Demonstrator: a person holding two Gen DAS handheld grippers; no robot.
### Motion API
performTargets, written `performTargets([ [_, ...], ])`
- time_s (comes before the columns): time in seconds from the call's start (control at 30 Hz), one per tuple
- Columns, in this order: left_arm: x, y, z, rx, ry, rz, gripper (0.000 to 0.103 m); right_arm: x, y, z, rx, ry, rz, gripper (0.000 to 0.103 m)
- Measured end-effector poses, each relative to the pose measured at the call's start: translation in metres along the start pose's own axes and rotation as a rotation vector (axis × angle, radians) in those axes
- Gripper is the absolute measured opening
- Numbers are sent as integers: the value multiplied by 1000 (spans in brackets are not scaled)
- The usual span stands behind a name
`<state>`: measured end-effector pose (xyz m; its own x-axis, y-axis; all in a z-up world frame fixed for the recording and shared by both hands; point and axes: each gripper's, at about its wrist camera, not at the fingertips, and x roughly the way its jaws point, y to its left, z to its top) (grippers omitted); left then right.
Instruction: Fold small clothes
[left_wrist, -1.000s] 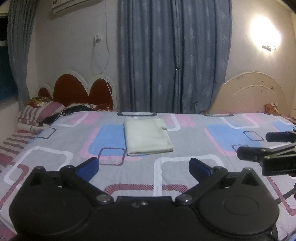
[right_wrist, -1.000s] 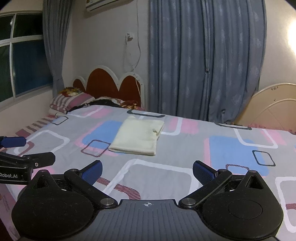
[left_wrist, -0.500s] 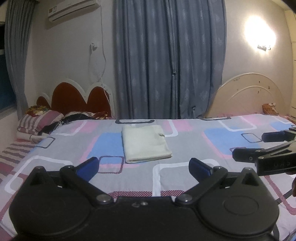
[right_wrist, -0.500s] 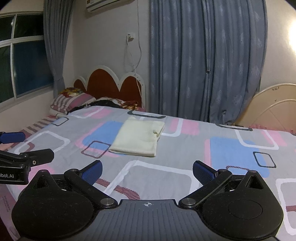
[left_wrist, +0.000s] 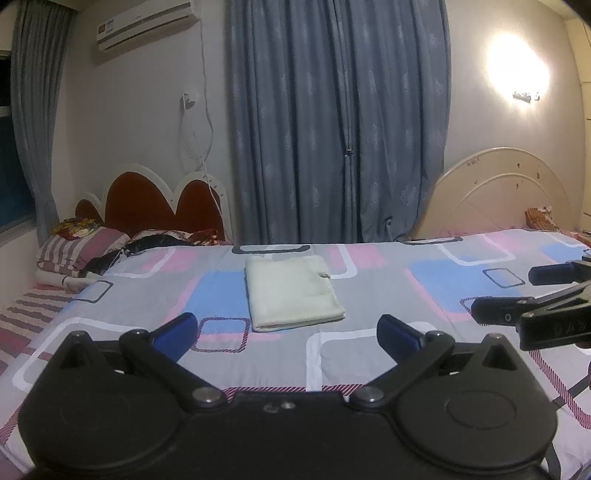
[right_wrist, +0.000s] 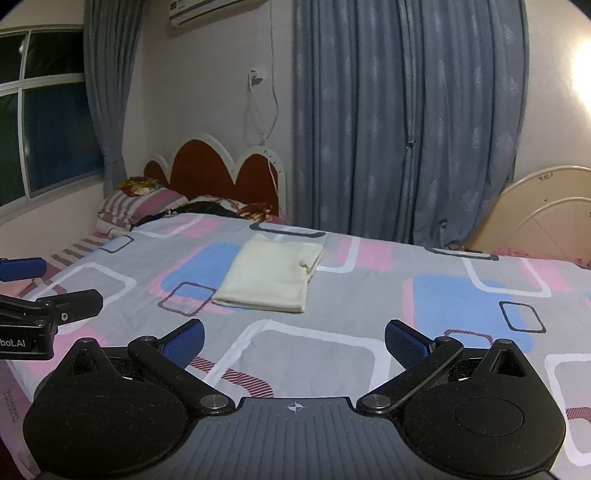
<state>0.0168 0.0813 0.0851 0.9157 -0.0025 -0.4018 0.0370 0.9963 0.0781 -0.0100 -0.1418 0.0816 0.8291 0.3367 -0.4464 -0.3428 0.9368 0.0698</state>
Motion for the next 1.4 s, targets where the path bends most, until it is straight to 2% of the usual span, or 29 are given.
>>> performTargets([
  [1.4,0,-7,3,2,-2,1,103,-3,-3,0,1,10,-5,103],
])
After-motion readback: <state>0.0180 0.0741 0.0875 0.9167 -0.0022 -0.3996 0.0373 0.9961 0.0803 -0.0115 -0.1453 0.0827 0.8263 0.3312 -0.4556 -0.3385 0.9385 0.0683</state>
